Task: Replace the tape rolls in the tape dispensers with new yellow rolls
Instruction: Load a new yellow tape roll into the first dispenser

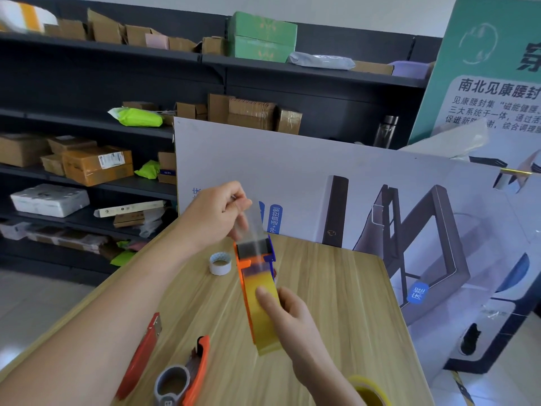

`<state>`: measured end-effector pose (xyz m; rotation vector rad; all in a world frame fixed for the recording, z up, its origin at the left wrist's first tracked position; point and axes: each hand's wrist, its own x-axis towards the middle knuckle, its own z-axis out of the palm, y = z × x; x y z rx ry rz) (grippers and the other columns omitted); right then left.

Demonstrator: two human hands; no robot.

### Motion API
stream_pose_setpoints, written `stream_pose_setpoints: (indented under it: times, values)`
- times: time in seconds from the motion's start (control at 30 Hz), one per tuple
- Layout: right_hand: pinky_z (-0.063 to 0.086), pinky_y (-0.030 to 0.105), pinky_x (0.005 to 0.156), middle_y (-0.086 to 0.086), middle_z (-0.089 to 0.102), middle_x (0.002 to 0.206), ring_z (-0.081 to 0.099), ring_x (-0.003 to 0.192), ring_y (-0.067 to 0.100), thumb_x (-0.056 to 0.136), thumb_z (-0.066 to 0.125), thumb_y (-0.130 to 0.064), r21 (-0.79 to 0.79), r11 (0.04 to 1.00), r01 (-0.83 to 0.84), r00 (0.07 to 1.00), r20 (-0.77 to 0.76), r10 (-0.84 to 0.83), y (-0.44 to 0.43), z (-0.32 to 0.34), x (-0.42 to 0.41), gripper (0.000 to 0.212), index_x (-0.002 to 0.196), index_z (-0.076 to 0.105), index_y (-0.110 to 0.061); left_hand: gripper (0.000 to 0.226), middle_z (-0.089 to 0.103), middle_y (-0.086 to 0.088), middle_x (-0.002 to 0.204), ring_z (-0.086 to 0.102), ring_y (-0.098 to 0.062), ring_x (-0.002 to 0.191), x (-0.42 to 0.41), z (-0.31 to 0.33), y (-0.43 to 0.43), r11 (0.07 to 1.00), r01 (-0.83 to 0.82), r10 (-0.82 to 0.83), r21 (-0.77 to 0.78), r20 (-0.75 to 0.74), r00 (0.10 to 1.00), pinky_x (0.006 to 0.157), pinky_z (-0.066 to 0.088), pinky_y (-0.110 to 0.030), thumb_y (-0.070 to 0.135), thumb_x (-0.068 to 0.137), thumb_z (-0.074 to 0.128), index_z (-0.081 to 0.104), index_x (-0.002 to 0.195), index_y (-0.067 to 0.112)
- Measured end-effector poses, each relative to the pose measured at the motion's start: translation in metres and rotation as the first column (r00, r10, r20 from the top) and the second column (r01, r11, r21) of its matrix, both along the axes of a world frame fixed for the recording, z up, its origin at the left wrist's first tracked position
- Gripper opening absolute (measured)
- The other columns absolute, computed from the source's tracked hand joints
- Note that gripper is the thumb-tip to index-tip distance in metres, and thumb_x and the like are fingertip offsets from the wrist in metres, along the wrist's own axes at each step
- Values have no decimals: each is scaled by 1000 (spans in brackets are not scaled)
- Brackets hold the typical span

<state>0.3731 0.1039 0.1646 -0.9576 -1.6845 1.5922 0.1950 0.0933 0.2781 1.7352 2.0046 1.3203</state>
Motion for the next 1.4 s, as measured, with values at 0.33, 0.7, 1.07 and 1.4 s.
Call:
stream_pose_setpoints:
  times: [0.33, 0.7, 1.07, 1.4]
  values:
    - [38, 22, 60, -4, 50, 71, 47, 62, 8, 68, 60, -47, -35, 999, -22, 1000, 11, 22, 2, 0, 2, 43, 83, 58, -7, 26, 66, 6, 59, 61, -7, 58, -23, 0, 15, 961, -215, 242, 176, -151, 959, 59, 48, -28, 30, 93, 56, 57, 68, 20]
    - [38, 26, 61, -4, 48, 66, 46, 62, 12, 68, 59, -50, -70, 997, 39, 999, 1, -39, 0, -8, 3, 36, 71, 56, -14, 26, 65, -4, 64, 64, -23, 64, -33, -4, 28, 957, -261, 277, 130, -134, 951, 68, 56, -46, 31, 90, 60, 61, 70, 15]
    - [40, 32, 64, 4, 53, 72, 49, 67, 17, 67, 58, -37, -114, 993, 8, 999, -35, -12, -2, -4, 7, 40, 82, 58, 0, 24, 66, 0, 66, 63, -21, 65, -55, -6, 52, 928, -340, 351, 149, -48, 935, 68, 56, -41, 32, 87, 64, 65, 70, 16]
    - [44, 15, 49, -6, 57, 60, 53, 53, 6, 64, 58, -34, -169, 985, -21, 980, -200, -13, -1, -1, 15, 17, 64, 68, -21, 19, 65, 3, 53, 56, -11, 44, -64, -61, 71, 952, -289, 301, -100, 136, 944, 52, 46, -25, 23, 79, 75, 64, 65, 17]
